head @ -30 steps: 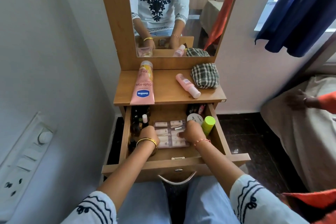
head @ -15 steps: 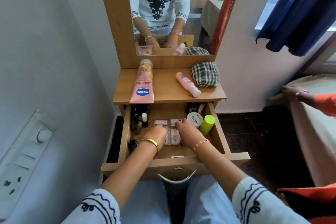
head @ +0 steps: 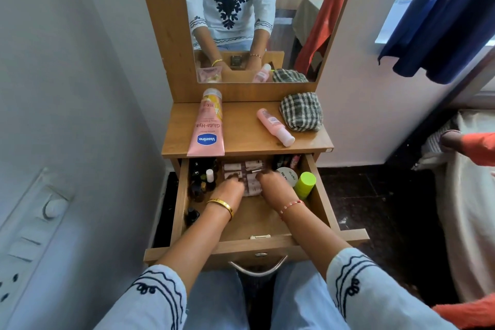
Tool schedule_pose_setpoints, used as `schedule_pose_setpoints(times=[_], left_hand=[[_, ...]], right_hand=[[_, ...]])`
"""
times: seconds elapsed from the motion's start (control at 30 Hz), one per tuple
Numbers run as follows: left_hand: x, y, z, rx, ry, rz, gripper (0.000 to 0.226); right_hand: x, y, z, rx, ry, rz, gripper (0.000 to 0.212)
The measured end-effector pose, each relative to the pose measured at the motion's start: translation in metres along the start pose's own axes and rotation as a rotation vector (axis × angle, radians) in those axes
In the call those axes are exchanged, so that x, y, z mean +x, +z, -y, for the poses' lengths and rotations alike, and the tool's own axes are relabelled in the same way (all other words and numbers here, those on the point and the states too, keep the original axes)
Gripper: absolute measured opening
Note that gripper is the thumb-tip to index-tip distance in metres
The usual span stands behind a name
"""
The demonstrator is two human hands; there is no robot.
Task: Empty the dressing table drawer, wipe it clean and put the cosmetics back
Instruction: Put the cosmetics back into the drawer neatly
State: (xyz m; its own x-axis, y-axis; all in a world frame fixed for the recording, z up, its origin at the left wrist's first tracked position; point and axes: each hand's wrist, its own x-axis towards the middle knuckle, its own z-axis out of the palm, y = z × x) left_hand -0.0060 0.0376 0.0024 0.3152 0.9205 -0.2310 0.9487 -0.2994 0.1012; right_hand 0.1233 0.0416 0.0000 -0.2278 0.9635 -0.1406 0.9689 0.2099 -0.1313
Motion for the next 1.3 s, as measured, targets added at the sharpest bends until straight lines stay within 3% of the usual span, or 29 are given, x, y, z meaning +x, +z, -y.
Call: schedule_pose_setpoints(times=[0.27,0.83,0.93,1.13,1.2,1.3], left_hand=[[0.006,-0.002,0.007,-0.043,-0.037,0.061,0.036],[-0.015,0.006,-0.001,-0.069,-0.034,0.001,0.054],[-0.016,0.004,0.003,-0.143,-0.021,-0.080,0.044],[-0.027,-0.015,0.000,-0.484,0.064,-0.466,0.033],[-0.029,-0.019,-0.002,-0.550,0.069,-0.566,0.030],[-0.030,-0.019,-0.003,-0.610,0.063,-0.607,0.027]], right_hand=[[0.004,0.002,-0.003,-0.052,-0.004,0.024,0.035],[-0.014,0.004,-0.001,-0.053,-0.005,0.043,0.039],[-0.021,-0.008,0.000,0.079,0.011,-0.074,0.034],[-0.032,-0.052,-0.001,0.282,0.017,-0.777,0.008],[-0.025,-0.070,-0.006,0.314,0.110,-0.817,0.015],[-0.007,-0.084,-0.019,0.344,0.291,-0.621,0.032]])
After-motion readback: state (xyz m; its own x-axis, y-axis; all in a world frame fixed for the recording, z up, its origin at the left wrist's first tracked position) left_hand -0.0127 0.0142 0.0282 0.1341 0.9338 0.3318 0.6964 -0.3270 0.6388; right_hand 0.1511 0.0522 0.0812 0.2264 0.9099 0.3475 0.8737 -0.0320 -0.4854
